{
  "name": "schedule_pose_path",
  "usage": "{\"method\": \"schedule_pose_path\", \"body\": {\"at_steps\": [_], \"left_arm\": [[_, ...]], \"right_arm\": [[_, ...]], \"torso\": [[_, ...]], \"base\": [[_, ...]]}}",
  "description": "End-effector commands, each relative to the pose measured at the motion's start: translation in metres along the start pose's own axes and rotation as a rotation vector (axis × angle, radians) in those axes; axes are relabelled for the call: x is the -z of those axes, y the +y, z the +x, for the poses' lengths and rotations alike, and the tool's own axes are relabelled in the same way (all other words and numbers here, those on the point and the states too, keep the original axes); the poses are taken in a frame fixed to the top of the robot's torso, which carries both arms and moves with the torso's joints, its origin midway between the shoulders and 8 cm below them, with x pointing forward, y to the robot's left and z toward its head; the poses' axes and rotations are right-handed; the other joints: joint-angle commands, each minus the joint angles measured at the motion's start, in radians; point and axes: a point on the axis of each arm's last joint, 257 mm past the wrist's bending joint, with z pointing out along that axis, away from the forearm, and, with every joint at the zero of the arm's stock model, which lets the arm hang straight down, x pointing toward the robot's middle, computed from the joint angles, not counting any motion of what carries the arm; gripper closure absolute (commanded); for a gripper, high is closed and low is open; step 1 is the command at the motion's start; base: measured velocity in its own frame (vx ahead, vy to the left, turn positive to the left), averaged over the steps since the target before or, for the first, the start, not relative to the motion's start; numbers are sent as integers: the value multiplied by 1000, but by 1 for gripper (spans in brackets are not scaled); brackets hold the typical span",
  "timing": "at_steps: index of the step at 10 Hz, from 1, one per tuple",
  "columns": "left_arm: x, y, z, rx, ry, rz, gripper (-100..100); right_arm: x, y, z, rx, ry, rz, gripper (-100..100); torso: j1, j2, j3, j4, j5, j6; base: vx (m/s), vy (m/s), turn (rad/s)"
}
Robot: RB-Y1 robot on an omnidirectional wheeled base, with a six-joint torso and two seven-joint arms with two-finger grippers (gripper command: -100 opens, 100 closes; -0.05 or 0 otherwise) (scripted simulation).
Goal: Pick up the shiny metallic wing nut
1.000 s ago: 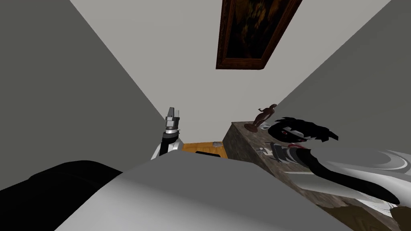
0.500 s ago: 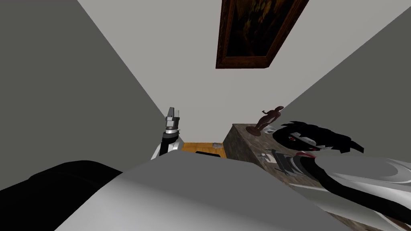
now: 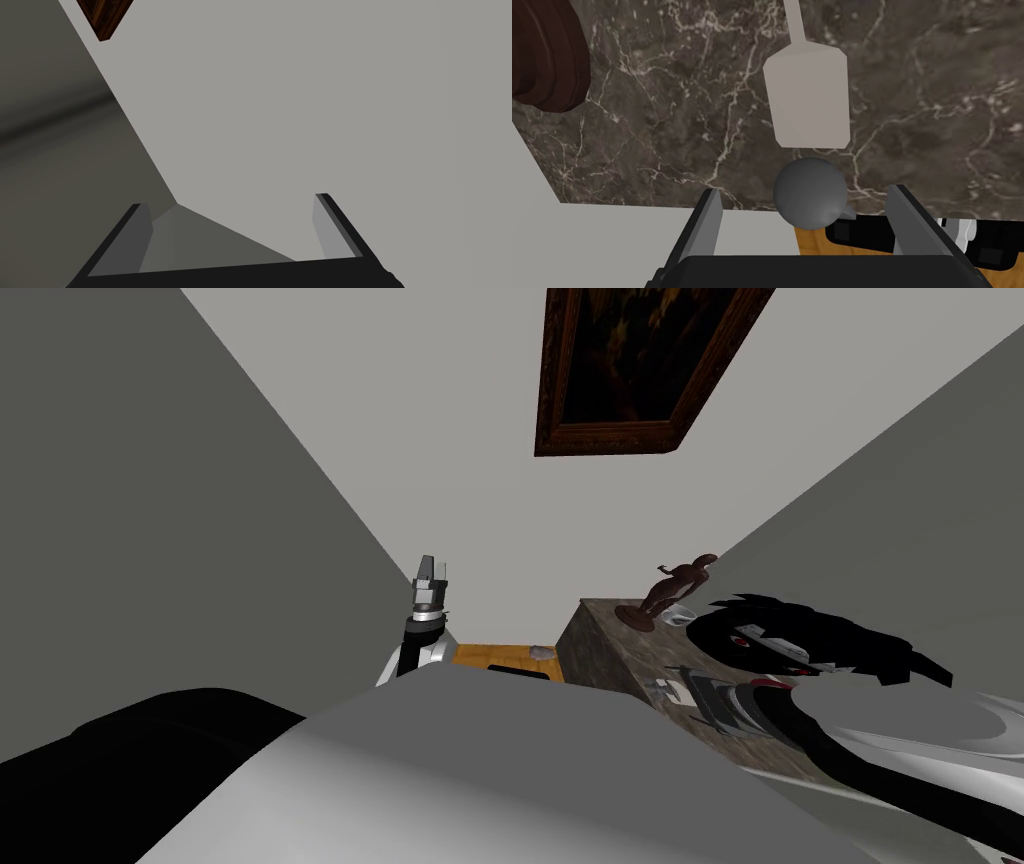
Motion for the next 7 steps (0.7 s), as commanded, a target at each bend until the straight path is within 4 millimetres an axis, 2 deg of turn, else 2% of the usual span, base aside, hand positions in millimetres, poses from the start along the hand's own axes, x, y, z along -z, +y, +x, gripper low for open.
{"method": "schedule_pose_path", "body": {"at_steps": [1, 7], "left_arm": [[0, 0, 0, 0, 0, 0, 0], [0, 0, 0, 0, 0, 0, 0]], "right_arm": [[-4, 0, 8, 8, -3, 3, -100], [-14, 6, 36, 23, -2, 11, -100]], "torso": [[0, 0, 0, 0, 0, 0], [2, 0, 0, 0, 1, 0]], "base": [[31, 64, -41], [25, 54, -31]]}}
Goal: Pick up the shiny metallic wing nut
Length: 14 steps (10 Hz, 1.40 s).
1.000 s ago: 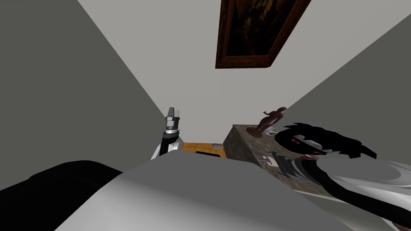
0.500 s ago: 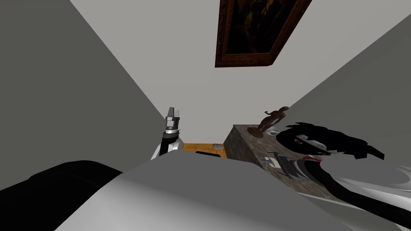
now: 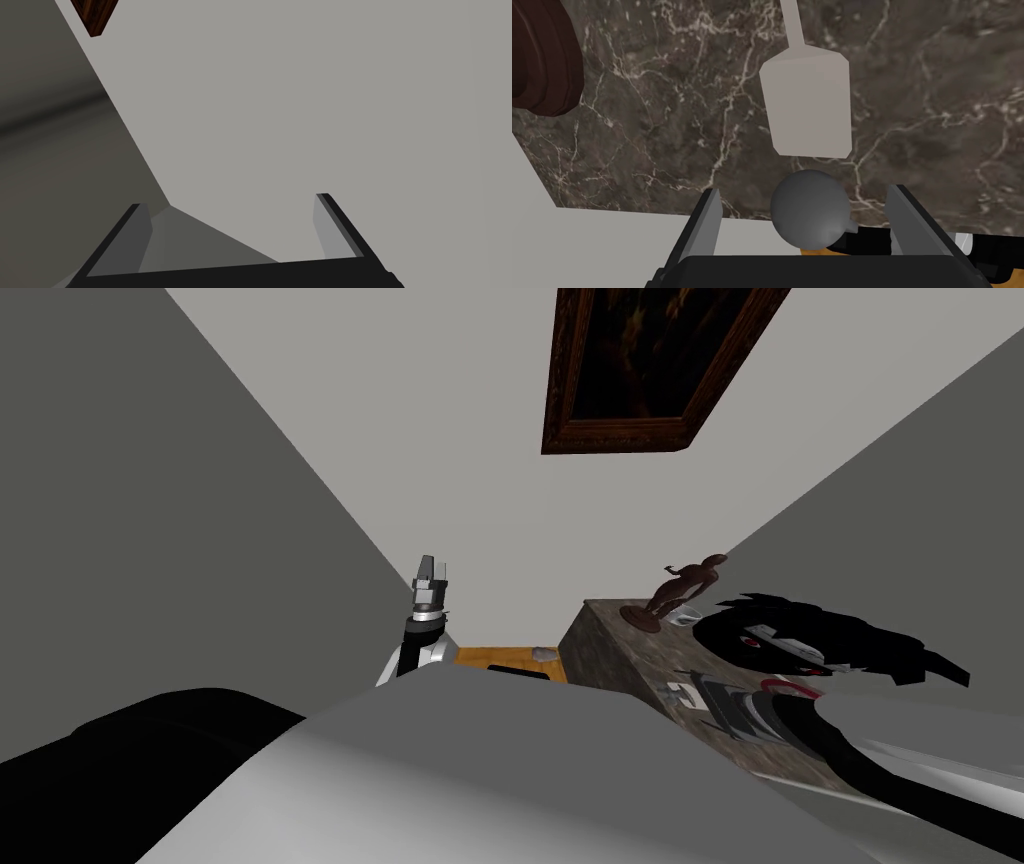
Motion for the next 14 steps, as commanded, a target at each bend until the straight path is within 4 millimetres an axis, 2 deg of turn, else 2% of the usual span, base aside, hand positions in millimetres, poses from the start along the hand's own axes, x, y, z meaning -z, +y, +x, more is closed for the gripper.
{"method": "schedule_pose_path", "body": {"at_steps": [1, 2, 3, 7, 8, 9, 14], "left_arm": [[0, 0, 0, 0, 0, 0, 0], [0, 0, 0, 0, 0, 0, 0], [0, 0, 0, 0, 0, 0, 0], [0, 0, 0, 0, 0, 0, 0], [0, 0, 0, 0, 0, 0, 0], [0, 0, 0, 0, 0, 0, 0], [0, 0, 0, 0, 0, 0, 0]], "right_arm": [[-3, 3, 8, 4, 1, -1, -100], [-2, 2, 5, 1, 1, 0, -100], [-2, 3, 5, 3, 0, -2, 100], [-2, 3, 6, 1, 1, -1, 100], [-2, 3, 6, 0, 1, 0, 0], [1, 0, -2, 0, -1, -2, 100], [10, -5, -25, -13, -2, -10, 100]], "torso": [[0, 0, 0, 0, 0, 0], [0, 0, 0, 0, 0, 0], [-1, 1, 0, 0, 0, 0], [-4, 0, 0, 0, -2, -1], [-4, 0, 0, -1, -2, -1], [-4, 0, 0, -1, -2, -1], [-7, 1, 0, -1, -2, -2]], "base": [[20, 52, -33], [6, 24, -12], [0, 0, 0], [0, 0, -3], [0, 0, 0], [-18, -33, 36], [-23, -59, 37]]}}
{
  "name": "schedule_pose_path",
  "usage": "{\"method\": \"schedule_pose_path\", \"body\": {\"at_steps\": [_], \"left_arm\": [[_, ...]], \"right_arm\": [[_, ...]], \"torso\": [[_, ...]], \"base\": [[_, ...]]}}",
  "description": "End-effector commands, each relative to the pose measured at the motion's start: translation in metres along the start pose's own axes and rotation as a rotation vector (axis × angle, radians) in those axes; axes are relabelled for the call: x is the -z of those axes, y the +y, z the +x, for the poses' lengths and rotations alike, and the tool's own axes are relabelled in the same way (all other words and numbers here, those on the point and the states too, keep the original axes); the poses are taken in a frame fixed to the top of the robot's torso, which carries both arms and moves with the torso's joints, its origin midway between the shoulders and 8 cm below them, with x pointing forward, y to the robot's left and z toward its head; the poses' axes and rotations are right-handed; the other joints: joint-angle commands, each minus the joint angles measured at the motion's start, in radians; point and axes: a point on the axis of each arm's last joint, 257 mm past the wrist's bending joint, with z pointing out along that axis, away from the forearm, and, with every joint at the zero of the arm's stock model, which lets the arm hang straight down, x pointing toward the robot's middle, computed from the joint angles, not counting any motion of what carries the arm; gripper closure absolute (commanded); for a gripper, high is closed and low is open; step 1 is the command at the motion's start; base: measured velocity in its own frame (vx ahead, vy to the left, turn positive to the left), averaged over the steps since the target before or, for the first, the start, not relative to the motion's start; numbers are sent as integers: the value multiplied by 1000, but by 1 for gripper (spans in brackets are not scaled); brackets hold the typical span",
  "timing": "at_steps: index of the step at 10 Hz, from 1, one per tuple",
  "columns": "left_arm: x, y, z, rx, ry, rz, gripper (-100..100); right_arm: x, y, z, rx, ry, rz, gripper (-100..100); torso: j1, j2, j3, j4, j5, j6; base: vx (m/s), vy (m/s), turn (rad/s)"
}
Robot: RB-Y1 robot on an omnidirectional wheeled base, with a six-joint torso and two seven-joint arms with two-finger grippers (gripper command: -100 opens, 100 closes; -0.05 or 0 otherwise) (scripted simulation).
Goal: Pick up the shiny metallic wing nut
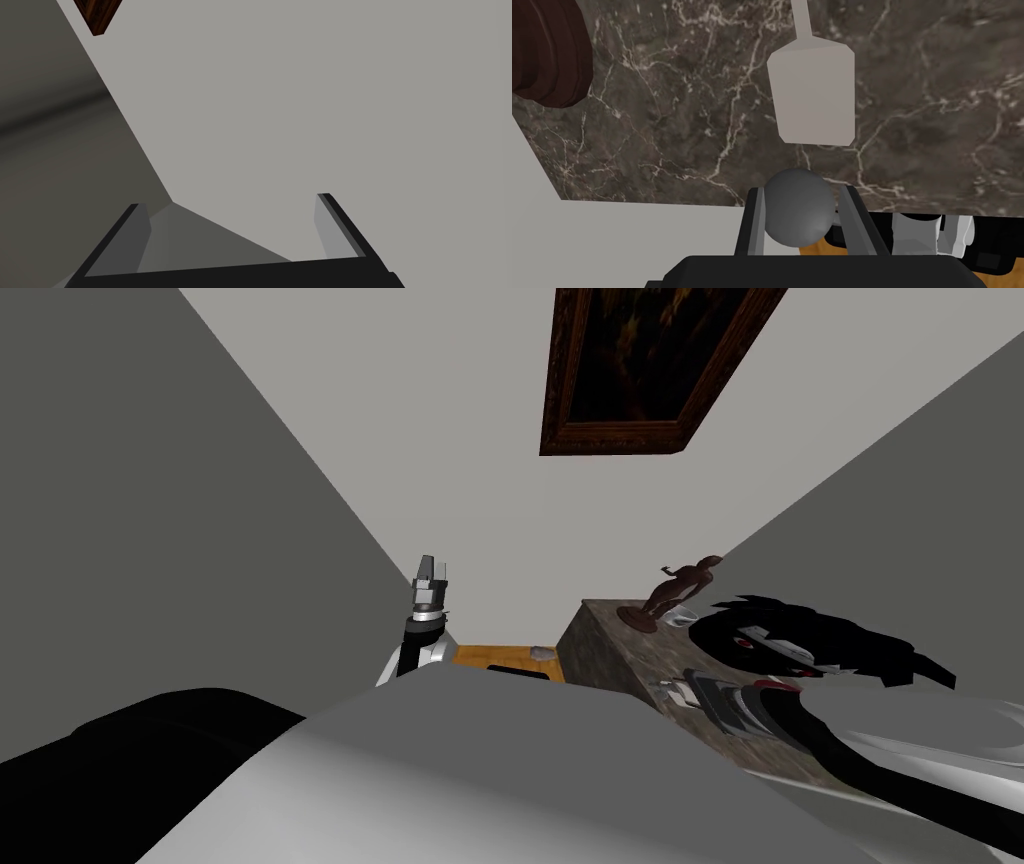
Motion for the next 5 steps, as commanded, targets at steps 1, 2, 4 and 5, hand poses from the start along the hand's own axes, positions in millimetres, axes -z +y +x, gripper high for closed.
{"method": "schedule_pose_path", "body": {"at_steps": [1, 2, 4, 5], "left_arm": [[0, 0, 0, 0, 0, 0, 0], [0, 0, 0, 0, 0, 0, 0], [0, 0, 0, 0, 0, 0, 0], [0, 0, 0, 0, 0, 0, 0]], "right_arm": [[2, 0, -8, -6, 2, -4, 100], [4, 0, -12, -9, 3, -7, 100], [5, 0, -14, -9, 2, -9, 100], [5, 0, -15, -11, 3, -8, 0]], "torso": [[0, 0, 0, 0, 0, 0], [0, 0, 0, 0, 0, 0], [1, 0, 0, 0, 0, 0], [2, -1, -1, 0, 0, 0]], "base": [[-21, -51, 30], [-24, -43, 30], [-17, -31, 19], [0, 0, 0]]}}
